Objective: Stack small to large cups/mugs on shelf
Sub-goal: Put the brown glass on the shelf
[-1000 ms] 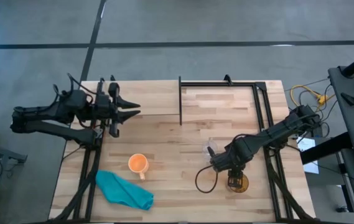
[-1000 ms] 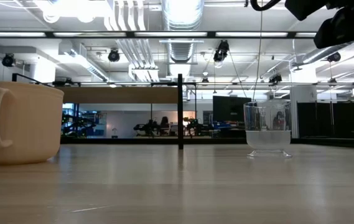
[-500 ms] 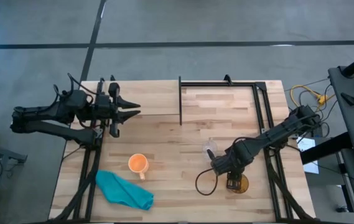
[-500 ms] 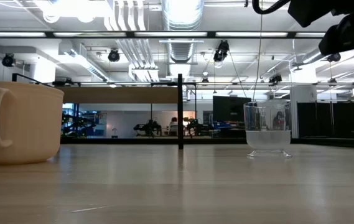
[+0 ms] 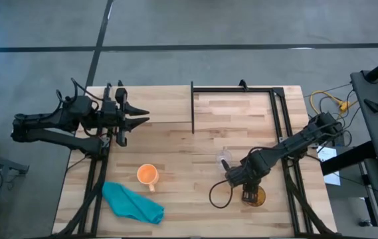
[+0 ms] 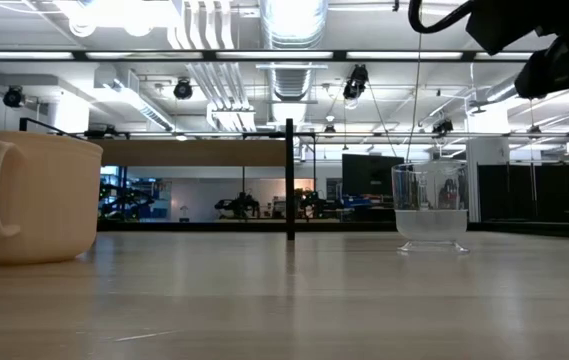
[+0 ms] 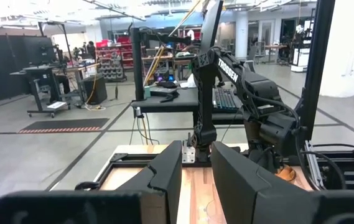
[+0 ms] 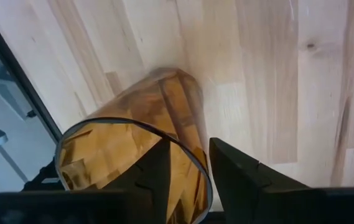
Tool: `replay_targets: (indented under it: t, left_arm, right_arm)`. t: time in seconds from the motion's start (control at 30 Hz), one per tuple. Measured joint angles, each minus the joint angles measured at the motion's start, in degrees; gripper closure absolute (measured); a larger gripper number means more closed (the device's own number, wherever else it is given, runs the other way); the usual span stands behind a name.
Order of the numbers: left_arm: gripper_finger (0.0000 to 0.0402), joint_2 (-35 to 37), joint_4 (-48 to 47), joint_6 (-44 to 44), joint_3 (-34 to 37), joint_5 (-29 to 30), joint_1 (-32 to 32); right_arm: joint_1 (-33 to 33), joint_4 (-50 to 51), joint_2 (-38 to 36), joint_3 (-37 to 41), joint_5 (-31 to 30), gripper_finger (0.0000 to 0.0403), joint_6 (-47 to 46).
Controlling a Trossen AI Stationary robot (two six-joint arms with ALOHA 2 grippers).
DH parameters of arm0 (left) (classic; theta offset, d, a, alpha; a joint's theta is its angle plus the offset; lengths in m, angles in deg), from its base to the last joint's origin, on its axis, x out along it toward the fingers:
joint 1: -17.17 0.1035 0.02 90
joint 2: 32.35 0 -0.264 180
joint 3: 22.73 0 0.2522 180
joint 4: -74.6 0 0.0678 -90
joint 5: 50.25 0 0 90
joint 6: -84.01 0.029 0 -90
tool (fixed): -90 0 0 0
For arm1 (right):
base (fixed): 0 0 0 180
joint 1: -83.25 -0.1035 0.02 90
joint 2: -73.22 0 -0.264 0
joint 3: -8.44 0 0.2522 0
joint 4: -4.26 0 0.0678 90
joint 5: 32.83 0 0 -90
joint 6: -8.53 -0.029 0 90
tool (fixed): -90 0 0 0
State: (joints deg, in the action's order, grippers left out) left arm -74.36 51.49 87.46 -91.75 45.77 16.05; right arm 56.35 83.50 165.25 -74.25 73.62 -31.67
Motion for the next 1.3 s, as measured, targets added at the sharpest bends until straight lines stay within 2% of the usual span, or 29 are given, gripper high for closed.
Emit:
replay_targets:
  t: [0.4,0.97,1.2,1.3]
  left_arm:
    - [0.0327,0.21,-0.02,-0.01,0.06,0.0,-0.04]
    - [0.0327,-0.17,0.45,-0.03,-0.03,0.0,-0.04]
    - [0.0327,-0.2,0.77,-0.03,0.05,0.0,-0.04]
    - [0.0327,-0.18,1.4,-0.03,0.17,0.0,-0.04]
  right_arm:
    - [0.01,-0.41,0.0,1.99,-0.02,0.0348,-2.65]
    - [0.02,-1.25,0.0,-0.8,-0.02,0.035,-6.33]
    - [0.02,-1.49,0.0,-0.76,-0.51,0.0389,-6.31]
    - [0.02,-1.49,0.0,-0.7,-2.02,0.0392,-6.31]
